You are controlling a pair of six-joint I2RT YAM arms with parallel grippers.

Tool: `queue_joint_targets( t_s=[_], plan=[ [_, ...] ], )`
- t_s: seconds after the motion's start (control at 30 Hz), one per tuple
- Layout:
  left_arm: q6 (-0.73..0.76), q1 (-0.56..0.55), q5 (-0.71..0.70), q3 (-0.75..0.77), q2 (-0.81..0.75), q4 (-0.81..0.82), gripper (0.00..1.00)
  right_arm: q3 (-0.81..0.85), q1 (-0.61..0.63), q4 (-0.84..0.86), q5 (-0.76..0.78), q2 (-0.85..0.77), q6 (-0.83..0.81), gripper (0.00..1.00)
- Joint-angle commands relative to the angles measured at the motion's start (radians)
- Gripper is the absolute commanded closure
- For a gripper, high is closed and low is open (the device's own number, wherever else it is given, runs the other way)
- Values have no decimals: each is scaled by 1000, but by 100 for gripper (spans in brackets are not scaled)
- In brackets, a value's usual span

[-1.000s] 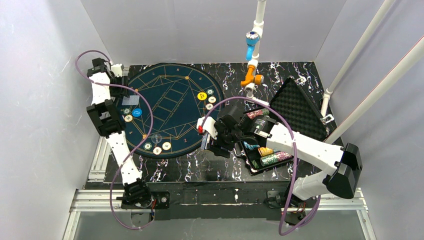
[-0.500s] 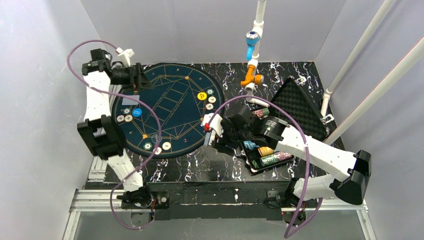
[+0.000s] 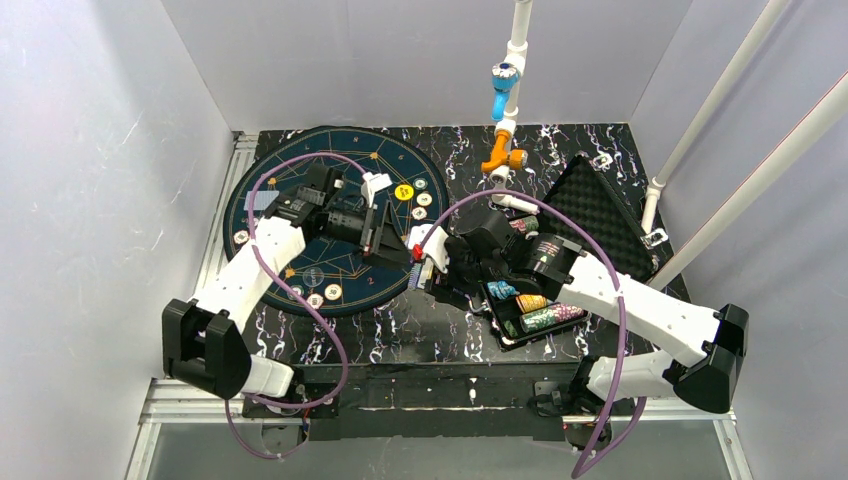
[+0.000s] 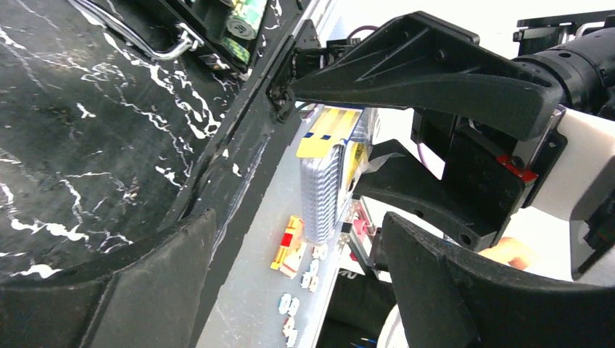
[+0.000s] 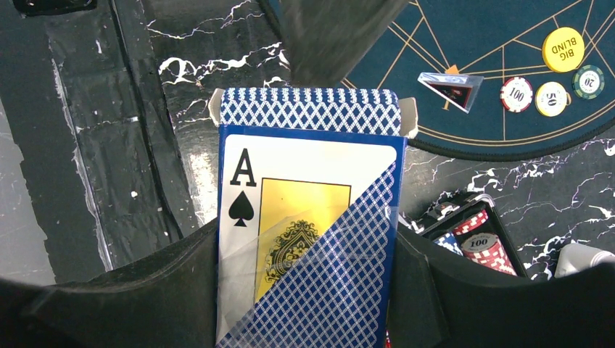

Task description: Distribute texas hold em gaming equipment

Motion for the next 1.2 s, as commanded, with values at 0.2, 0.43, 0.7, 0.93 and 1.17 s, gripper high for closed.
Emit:
queue_joint_targets(
  t_s=[0.2, 0.43, 0.7, 0.93, 1.17],
  plan=[
    [-73, -80, -64, -45, -3, 84, 23, 38, -4, 76, -26, -12, -3, 99],
    [-12, -78, -89, -55, -4, 7, 35, 56, -4, 73, -29, -15, 1, 99],
    [36, -7, -28, -64, -28, -56, 46, 38, -4, 48, -22, -31, -6, 99],
    [-87, -21, 69, -112, -128, 170, 28, 35, -4, 42, -34, -21, -8, 99],
    [-104, -113, -17, -112, -50, 166, 27, 64, -4, 51, -40, -5, 0, 99]
  ],
)
